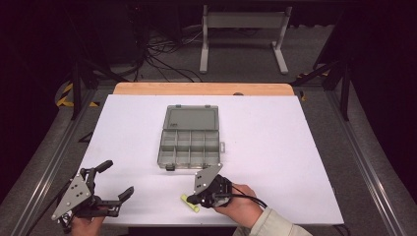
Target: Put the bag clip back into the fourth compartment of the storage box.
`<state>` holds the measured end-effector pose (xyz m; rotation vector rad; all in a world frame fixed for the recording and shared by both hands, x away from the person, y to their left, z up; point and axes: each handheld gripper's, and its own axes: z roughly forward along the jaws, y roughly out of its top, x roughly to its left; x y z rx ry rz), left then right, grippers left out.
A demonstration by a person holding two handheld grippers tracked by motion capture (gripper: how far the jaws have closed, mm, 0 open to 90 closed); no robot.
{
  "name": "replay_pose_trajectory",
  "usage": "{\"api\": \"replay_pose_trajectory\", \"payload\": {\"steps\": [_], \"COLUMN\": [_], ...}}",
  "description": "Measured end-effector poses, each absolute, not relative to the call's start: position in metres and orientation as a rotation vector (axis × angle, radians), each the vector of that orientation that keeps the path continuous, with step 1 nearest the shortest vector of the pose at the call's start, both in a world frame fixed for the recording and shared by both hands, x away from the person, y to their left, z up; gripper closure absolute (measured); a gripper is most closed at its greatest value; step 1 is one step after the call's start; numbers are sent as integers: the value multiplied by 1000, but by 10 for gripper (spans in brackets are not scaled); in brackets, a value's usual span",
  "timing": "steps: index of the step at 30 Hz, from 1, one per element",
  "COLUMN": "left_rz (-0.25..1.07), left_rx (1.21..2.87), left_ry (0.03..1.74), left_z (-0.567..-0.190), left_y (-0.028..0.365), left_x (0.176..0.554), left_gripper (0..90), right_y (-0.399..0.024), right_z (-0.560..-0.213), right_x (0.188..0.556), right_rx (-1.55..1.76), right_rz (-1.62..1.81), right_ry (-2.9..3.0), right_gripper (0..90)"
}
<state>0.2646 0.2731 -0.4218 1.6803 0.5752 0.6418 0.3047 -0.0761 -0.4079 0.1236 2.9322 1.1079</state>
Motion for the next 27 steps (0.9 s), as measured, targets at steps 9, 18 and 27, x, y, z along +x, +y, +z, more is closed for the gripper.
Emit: {"api": "replay_pose_trajectory", "payload": {"steps": [9,18,27], "left_rz": [642,643,640], "left_rx": [1682,1685,1685], "left_ry": [573,571,570], "left_z": [-422,-422,-422], "left_y": [273,273,273], "left_x": [265,264,264], "left_gripper": [13,13,13], "right_y": [-67,-62,-58], "right_z": [-425,-434,-441], "right_x": [298,295,294], "right_rx": [94,68,39], "right_rz": [993,922,876], "right_ry": [3015,3054,3092], "right_gripper": [900,900,900]}}
